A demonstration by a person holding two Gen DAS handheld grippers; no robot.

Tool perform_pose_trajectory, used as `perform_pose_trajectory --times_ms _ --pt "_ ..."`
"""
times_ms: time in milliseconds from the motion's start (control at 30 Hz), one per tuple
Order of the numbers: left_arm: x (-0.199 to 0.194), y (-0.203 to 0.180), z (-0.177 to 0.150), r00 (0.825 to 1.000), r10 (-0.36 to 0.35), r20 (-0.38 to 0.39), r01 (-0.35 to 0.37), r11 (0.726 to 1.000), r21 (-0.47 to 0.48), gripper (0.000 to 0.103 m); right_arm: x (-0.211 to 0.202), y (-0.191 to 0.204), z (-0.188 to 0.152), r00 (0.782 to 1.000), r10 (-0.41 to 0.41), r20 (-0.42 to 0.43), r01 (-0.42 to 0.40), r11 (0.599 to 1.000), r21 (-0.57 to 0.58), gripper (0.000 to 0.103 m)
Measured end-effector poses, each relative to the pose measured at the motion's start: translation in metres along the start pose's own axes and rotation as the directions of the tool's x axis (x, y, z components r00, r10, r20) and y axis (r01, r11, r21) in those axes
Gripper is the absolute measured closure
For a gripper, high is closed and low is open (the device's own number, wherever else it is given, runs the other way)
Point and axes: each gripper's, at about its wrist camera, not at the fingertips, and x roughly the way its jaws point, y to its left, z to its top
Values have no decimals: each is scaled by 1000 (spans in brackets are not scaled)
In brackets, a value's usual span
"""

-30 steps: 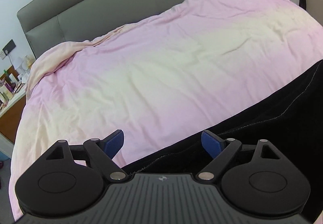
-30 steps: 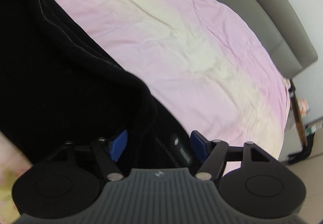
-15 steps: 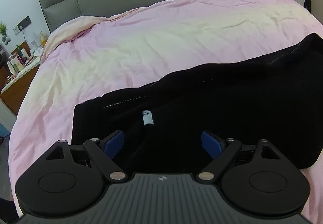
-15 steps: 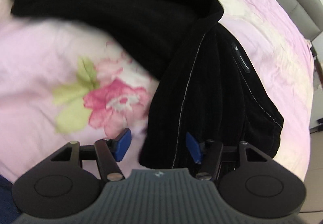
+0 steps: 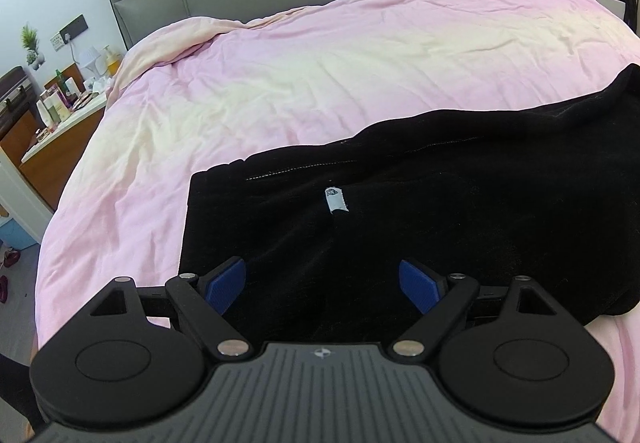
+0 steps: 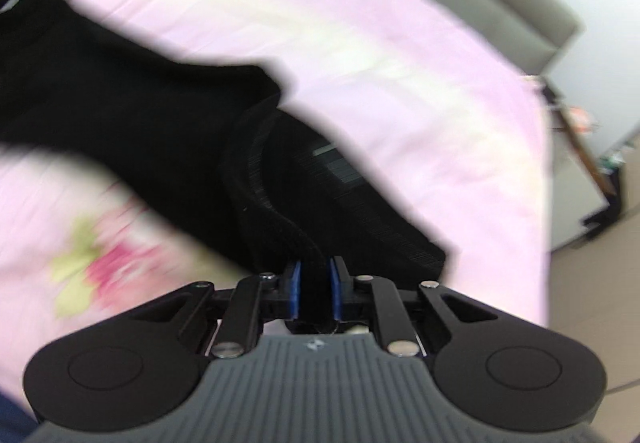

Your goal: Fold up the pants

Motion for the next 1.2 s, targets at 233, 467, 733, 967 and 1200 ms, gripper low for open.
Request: perform_pose_trajectory --times_ms 233,467,733,967,1200 --pt "2 2 3 1000 -4 2 4 999 -38 2 28 -106 42 999 -51 3 50 980 192 93" --pt "8 0 2 1000 8 -30 -9 1000 -22 2 150 -135 48 979 -55 -194 99 969 226 86" --pt "-1 5 -4 999 38 -10 -39 999 -33 2 170 -155 10 962 -165 -219 251 852 459 60" --pt "5 10 -11 1000 25 -16 -27 994 -108 2 137 -142 -49 992 21 -121 73 687 723 48" --pt "-3 4 -17 1000 15 -16 -17 993 -113 2 145 -144 -101 990 142 14 -68 382 921 59"
